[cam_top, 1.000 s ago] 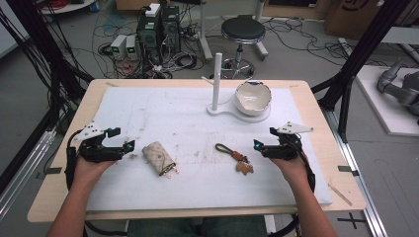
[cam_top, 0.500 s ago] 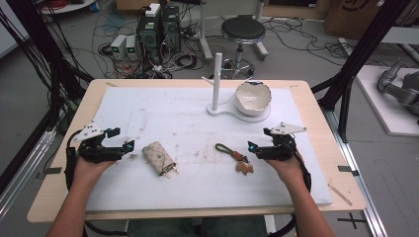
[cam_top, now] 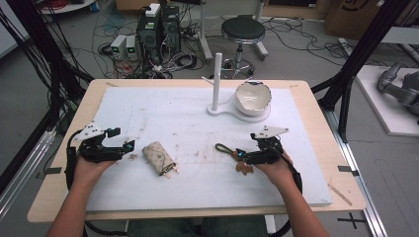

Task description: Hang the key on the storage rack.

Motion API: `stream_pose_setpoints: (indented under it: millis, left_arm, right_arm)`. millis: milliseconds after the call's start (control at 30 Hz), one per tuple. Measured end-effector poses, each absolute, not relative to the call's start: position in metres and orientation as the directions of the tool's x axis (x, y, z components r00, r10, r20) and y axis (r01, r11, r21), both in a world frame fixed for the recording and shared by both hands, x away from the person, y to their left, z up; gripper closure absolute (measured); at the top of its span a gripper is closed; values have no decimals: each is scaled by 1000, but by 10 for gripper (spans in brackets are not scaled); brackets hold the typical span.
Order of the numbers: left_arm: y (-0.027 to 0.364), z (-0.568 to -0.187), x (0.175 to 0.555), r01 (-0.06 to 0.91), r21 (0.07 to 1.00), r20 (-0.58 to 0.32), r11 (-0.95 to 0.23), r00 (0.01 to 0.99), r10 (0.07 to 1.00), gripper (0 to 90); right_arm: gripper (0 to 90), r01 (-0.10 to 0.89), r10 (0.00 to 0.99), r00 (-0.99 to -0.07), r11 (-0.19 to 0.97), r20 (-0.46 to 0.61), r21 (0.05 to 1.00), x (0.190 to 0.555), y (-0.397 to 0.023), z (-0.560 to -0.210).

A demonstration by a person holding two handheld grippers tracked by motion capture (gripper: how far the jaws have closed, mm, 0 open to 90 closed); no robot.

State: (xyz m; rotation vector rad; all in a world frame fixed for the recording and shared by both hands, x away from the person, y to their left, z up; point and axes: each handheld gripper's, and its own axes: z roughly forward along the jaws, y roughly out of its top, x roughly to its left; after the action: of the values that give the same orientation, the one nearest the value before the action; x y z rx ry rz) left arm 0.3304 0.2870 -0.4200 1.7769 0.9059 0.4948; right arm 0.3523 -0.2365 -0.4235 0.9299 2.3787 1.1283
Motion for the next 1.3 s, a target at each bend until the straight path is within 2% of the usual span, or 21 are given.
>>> stream_pose_setpoints:
  millis: [433,500,700,1033,1167,1200,1300]
  left_arm:
    - [287,-421,331,351,918,-86,-183,629,772,182]
    - [287,-421,331,352,918,-87,-184,630,772,182]
    - [287,-421,331,353,917,-88,-185,631,771,182]
    - [286,-421,332,355,916,-89,-185,631,771,182]
    - [285,-421,332,354,917,-90,-184,632,770,182]
    - [284,-421,332,353,917,-88,-187,635,767,182]
    - [283,-421,333,354,916,-89,-187,636,767,182]
  right_arm:
    - [182,437,648,-760,558,-42,705,354,-221,-439]
    - [266,433,638,-768,574,-49,695,354,-219,-440]
    - [335,438,625,-779,597,-48,672,355,-216,-443]
    - [550,432,596,-802,620,-35,655,352,-212,-443]
    - [608,438,596,-803,620,-27,651,351,-212,-443]
    - [674,442,599,-800,618,-25,650,350,-212,-442]
    - [682,442,598,-801,615,-21,653,351,-213,-443]
